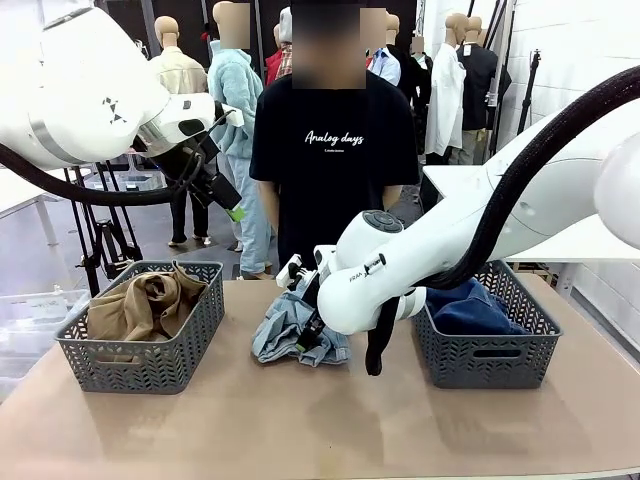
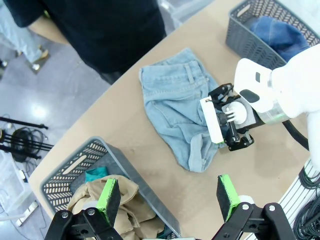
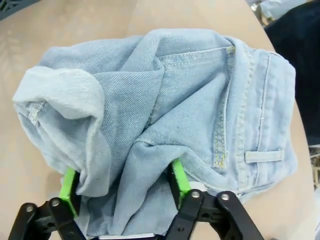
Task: Sort the tops and bottoms.
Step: Lift clothes from the center of the table with your right hand.
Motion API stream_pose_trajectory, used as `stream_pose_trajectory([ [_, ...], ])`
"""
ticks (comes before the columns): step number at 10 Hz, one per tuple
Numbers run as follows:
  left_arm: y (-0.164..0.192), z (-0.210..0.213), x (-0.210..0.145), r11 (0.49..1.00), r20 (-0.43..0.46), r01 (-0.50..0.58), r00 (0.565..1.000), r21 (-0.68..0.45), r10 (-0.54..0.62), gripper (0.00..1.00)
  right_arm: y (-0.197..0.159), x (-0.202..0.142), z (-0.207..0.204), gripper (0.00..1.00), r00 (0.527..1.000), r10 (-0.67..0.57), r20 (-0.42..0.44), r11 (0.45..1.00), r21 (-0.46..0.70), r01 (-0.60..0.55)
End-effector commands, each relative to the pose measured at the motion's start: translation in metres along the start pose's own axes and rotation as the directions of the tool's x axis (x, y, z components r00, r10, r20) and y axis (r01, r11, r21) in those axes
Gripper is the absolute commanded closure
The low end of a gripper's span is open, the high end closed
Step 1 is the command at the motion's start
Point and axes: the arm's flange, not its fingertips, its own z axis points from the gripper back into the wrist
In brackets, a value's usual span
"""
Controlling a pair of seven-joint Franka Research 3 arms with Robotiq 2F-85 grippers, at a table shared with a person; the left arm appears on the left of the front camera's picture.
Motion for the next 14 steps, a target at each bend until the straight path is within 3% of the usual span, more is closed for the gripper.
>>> stream_pose_trajectory([
  [1,0.001,0.001,0.0,1.0,0.001,-0.001,1.0,0.002,0.001,0.0,-0.003,0.001,0.003,0.46,1.0,-0.016,-0.007,1.0,-0.004,0.016],
  [4,0.001,0.001,0.0,1.0,0.001,-0.001,1.0,0.002,0.001,0.0,-0.007,0.0,0.007,1.0,0.999,-0.03,-0.01,0.999,0.015,0.031],
  [8,0.001,0.001,0.0,1.0,0.001,-0.001,1.0,0.002,0.001,0.0,-0.014,0.001,0.029,1.0,0.996,-0.088,0.026,0.996,0.011,0.088],
  [11,0.001,0.001,0.0,1.0,0.001,-0.001,1.0,0.002,0.001,0.0,-0.031,0.005,0.11,1.0,0.983,-0.138,0.118,0.975,-0.161,0.156],
  [14,0.001,0.001,0.0,1.0,0.001,-0.001,1.0,0.002,0.001,0.0,-0.031,0.019,0.188,1.0,0.961,-0.078,0.264,0.921,-0.351,0.171],
])
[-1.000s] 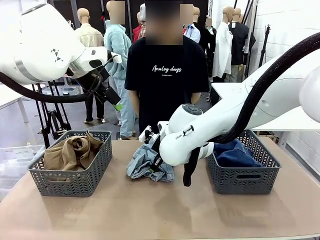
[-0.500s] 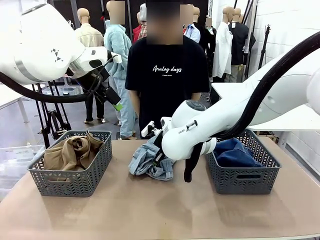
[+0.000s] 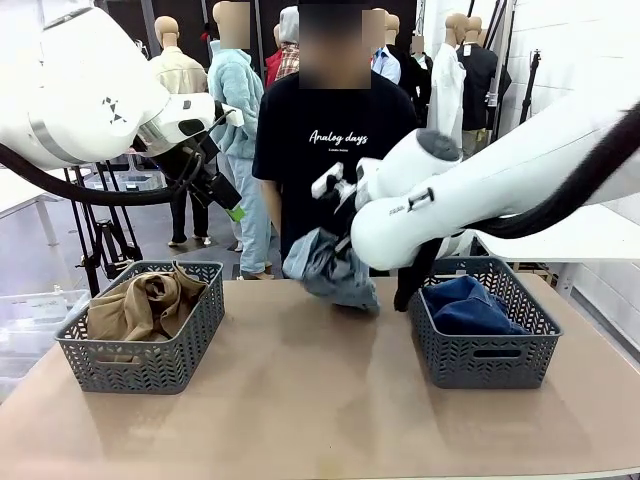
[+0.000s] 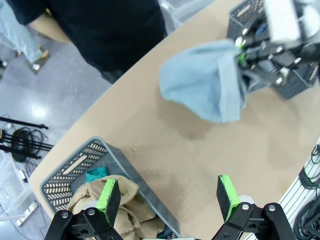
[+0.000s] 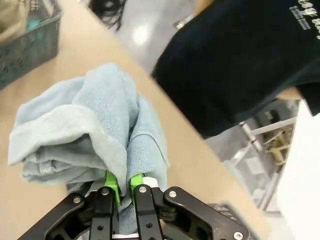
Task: Sort the tops and bottoms.
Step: Lift clothes from the center of the table with your right hand.
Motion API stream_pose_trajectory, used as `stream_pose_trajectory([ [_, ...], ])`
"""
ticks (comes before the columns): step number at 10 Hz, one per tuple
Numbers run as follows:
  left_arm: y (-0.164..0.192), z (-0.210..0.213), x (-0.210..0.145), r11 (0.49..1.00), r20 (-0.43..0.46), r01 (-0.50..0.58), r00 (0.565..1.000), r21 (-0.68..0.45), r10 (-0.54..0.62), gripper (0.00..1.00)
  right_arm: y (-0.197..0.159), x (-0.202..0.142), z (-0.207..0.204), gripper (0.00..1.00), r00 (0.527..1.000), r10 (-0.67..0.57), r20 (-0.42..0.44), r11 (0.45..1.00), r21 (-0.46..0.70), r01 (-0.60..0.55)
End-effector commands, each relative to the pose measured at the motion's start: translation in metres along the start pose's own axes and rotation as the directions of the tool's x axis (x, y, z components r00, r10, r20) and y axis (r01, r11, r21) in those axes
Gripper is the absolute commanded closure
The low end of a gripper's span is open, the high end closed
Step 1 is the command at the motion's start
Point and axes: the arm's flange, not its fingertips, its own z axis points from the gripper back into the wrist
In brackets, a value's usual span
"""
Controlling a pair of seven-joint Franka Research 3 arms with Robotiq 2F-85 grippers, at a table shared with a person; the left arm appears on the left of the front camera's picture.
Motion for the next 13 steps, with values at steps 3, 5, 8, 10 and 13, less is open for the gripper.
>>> stream_pose_trajectory([
  [3,0.001,0.001,0.0,1.0,0.001,-0.001,1.0,0.001,0.001,0.0,0.018,0.024,0.064,1.0,0.984,0.084,0.157,0.979,-0.197,-0.052],
  [5,0.001,0.001,0.0,1.0,0.001,-0.001,1.0,0.001,0.001,0.0,0.025,0.034,0.083,1.0,0.974,0.122,0.191,0.965,-0.252,-0.072],
  [8,0.001,0.001,0.0,1.0,0.001,-0.001,1.0,0.001,0.001,0.0,0.006,0.03,0.095,1.0,0.977,0.123,0.173,0.976,-0.199,-0.088],
  [10,0.001,0.001,0.0,1.0,0.001,-0.001,1.0,0.001,0.001,0.0,0.006,0.03,0.095,1.0,0.977,0.123,0.173,0.976,-0.199,-0.088],
  [13,0.001,0.001,0.0,1.0,0.001,-0.001,1.0,0.001,0.001,0.0,0.006,0.03,0.095,1.0,0.977,0.123,0.173,0.976,-0.199,-0.088],
])
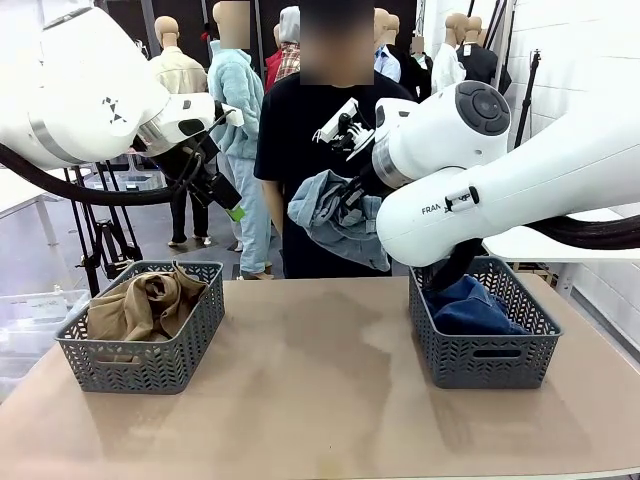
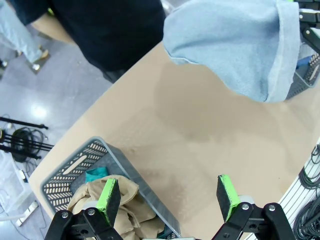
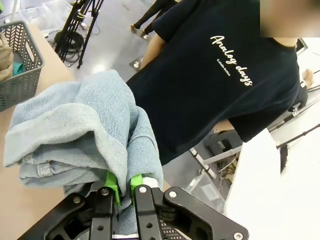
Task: Sort the tops and bottoms.
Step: Lift clothes from the center of the table with your right hand, then sort the clothes according to human instructions.
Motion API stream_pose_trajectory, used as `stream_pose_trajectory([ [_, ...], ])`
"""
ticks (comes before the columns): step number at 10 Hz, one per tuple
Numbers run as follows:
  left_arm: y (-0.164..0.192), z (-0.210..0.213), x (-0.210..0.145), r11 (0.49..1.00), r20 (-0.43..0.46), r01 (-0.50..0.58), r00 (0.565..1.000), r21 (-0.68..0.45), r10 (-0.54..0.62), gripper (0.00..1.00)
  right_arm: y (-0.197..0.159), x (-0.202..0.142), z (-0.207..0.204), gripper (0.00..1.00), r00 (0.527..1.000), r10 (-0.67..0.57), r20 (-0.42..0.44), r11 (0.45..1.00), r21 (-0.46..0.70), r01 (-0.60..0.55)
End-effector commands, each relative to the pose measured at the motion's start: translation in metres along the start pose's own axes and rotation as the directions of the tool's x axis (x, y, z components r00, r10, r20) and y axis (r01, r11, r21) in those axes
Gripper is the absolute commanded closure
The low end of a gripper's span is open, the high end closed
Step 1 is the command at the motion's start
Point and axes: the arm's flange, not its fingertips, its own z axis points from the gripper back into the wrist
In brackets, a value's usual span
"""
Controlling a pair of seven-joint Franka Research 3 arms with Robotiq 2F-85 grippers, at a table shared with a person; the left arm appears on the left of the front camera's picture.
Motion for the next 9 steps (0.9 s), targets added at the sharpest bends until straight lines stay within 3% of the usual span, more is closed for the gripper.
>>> stream_pose_trajectory([
  [1,0.0007,0.0006,-0.0005,1.0,0.001,-0.001,1.0,0.001,0.001,0.0,-0.0043,0.004,0.0029,1.0,1.0,-0.008,0.013,1.0,-0.003,0.008],
  [9,0.0007,0.0006,-0.0005,1.0,0.001,-0.001,1.0,0.001,0.001,0.0,-0.0043,0.004,0.0029,1.0,1.0,-0.008,0.013,1.0,-0.003,0.008],
])
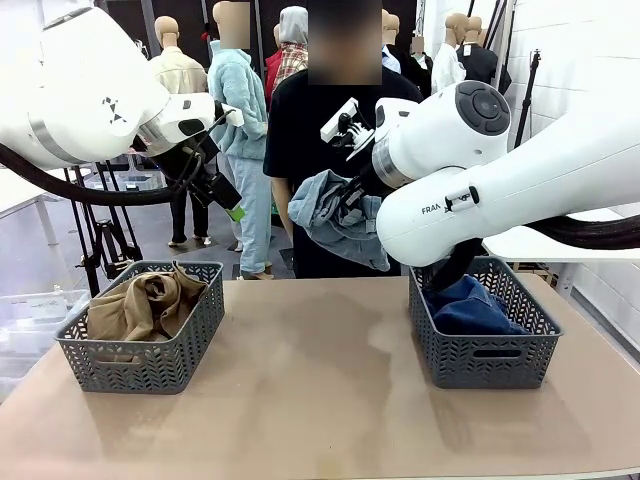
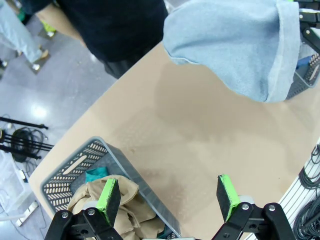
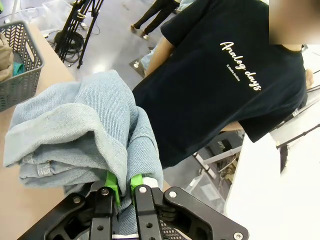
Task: Sort the tops and bottoms.
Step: Sort the clothes according to human instructions.
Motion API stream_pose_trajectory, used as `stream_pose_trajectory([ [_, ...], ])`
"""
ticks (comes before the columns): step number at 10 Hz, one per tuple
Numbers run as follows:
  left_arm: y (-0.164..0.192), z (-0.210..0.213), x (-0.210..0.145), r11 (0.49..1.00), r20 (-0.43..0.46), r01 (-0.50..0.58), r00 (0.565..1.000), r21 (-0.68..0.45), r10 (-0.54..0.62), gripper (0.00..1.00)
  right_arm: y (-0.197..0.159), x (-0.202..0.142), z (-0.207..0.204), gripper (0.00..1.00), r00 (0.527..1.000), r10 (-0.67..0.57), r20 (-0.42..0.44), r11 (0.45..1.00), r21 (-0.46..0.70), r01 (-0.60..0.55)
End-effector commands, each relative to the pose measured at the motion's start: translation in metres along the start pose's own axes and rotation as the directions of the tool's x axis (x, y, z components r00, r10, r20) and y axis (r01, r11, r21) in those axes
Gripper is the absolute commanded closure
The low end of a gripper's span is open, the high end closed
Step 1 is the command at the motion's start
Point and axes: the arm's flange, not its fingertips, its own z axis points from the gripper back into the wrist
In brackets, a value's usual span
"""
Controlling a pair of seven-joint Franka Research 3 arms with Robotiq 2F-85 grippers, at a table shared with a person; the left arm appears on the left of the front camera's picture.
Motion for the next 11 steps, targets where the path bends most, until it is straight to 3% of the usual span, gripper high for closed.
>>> stream_pose_trajectory([
  [1,0.0007,0.0006,-0.0005,1.0,0.001,-0.001,1.0,0.001,0.001,0.0,-0.0042,0.0039,0.0029,1.0,1.0,-0.008,0.013,1.0,-0.003,0.008],
  [11,0.0007,0.0006,-0.0005,1.0,0.001,-0.001,1.0,0.001,0.001,0.0,-0.0042,0.0039,0.0029,1.0,1.0,-0.008,0.013,1.0,-0.003,0.008],
])
